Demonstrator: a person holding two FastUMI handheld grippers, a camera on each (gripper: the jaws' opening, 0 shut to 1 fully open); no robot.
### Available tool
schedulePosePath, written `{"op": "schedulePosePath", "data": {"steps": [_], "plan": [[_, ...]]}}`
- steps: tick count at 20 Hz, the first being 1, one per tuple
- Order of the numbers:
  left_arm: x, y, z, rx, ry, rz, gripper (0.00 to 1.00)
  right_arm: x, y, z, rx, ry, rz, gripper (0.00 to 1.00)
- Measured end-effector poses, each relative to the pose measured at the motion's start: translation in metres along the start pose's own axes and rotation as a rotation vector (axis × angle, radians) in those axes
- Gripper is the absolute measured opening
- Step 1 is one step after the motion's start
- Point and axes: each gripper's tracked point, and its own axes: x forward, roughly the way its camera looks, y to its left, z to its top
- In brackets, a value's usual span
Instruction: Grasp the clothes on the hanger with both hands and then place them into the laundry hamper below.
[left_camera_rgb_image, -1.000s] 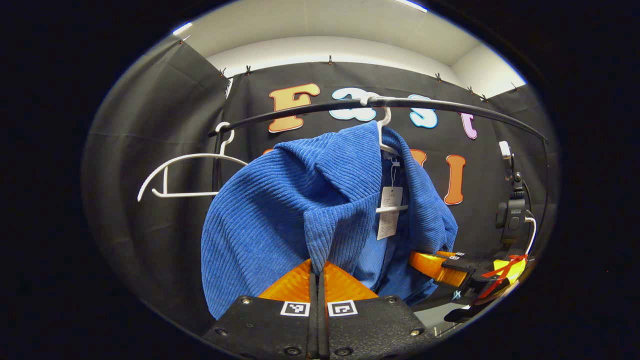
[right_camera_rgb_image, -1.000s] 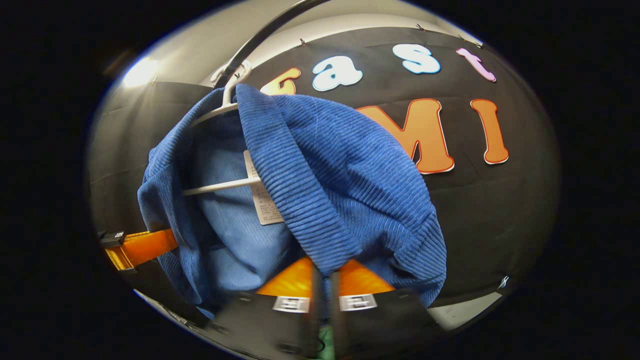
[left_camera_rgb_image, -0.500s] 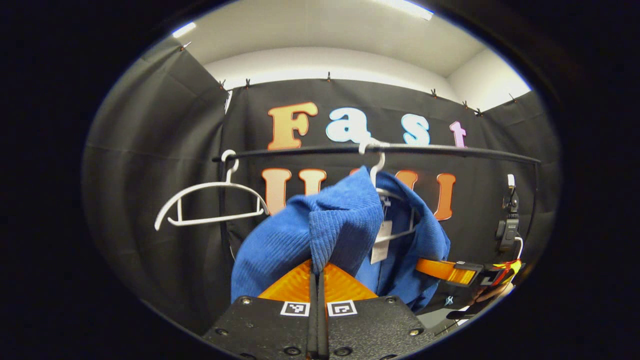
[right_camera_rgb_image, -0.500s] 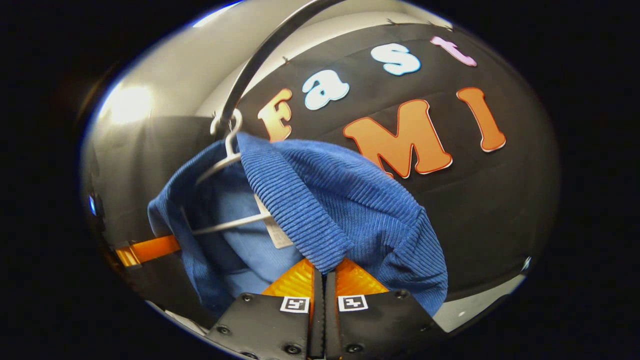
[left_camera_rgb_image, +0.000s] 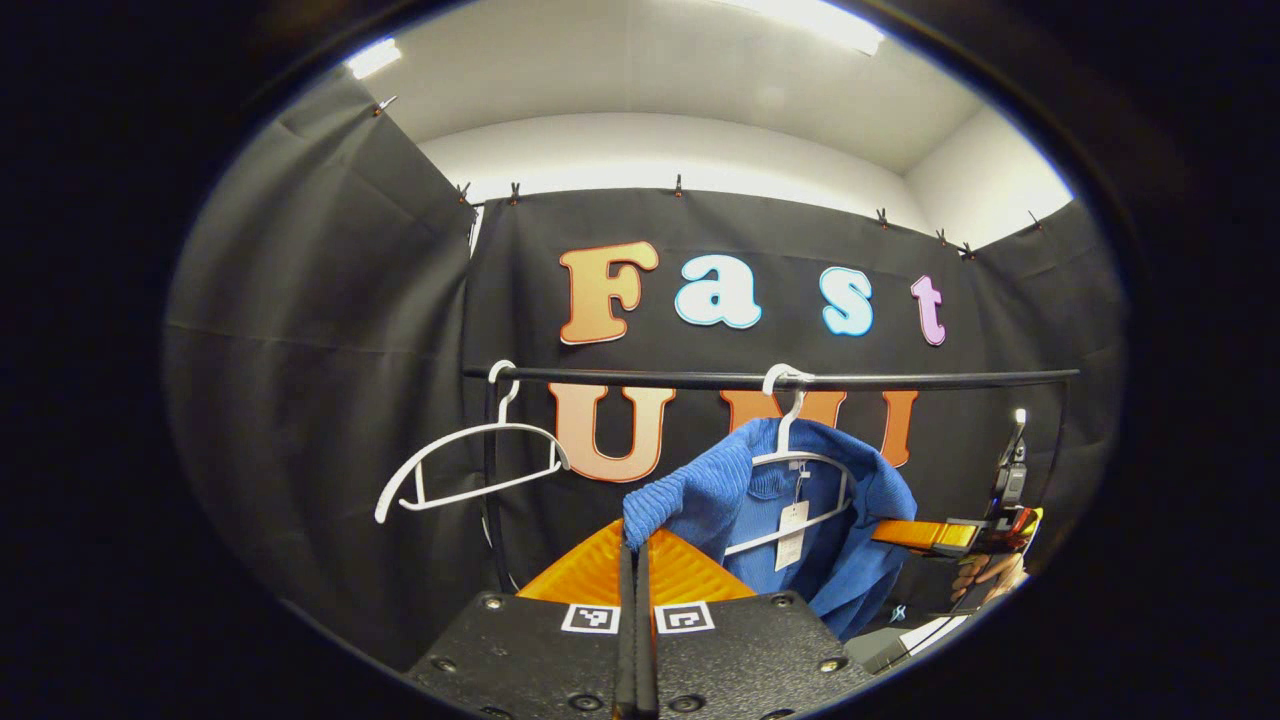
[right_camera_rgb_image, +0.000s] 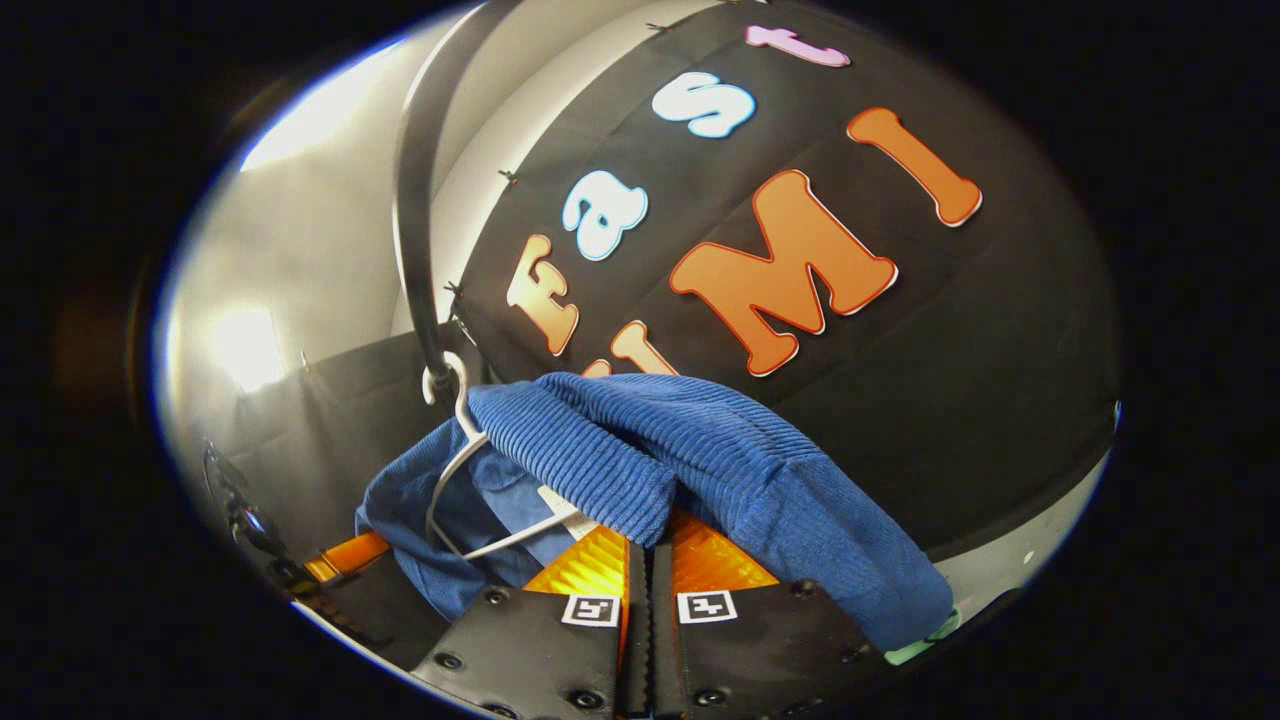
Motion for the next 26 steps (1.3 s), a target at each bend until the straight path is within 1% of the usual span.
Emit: {"op": "schedulePosePath", "data": {"steps": [1, 2, 4, 6, 8, 10, 12, 14, 18, 20, 22, 26], "plan": [[0.000, 0.005, 0.002, -0.010, 0.005, 0.003, 0.01, -0.001, -0.001, 0.004, 0.046, -0.006, 0.010, 0.08], [-0.001, 0.012, 0.004, -0.011, 0.007, 0.010, 0.00, -0.002, 0.001, 0.011, 0.092, -0.015, 0.024, 0.08], [0.001, 0.024, 0.007, -0.004, 0.006, 0.022, 0.00, -0.001, 0.005, 0.018, 0.166, -0.005, 0.066, 0.08], [0.005, 0.029, 0.013, -0.017, 0.001, 0.010, 0.00, -0.001, 0.003, 0.030, 0.194, -0.022, 0.079, 0.08], [0.007, 0.036, 0.019, -0.030, -0.003, -0.002, 0.00, -0.003, 0.007, 0.044, 0.243, -0.048, 0.107, 0.08], [0.015, 0.046, 0.023, -0.004, -0.009, 0.009, 0.00, -0.003, 0.010, 0.057, 0.299, -0.077, 0.140, 0.08], [0.025, 0.052, 0.024, 0.008, -0.008, 0.004, 0.02, -0.006, 0.006, 0.062, 0.310, -0.091, 0.144, 0.08], [0.035, 0.061, 0.028, 0.015, -0.012, 0.006, 0.00, -0.005, 0.006, 0.066, 0.301, -0.107, 0.145, 0.08], [0.065, 0.079, 0.038, 0.088, -0.039, 0.028, 0.00, 0.005, 0.011, 0.073, 0.295, -0.134, 0.178, 0.08], [0.075, 0.081, 0.038, 0.105, -0.040, 0.032, 0.02, 0.005, 0.006, 0.074, 0.306, -0.136, 0.180, 0.08], [0.087, 0.085, 0.034, 0.124, -0.037, 0.037, 0.00, 0.010, 0.002, 0.075, 0.311, -0.140, 0.176, 0.07], [0.108, 0.095, 0.019, 0.113, -0.022, 0.020, 0.00, 0.019, -0.004, 0.074, 0.321, -0.135, 0.173, 0.07]]}}
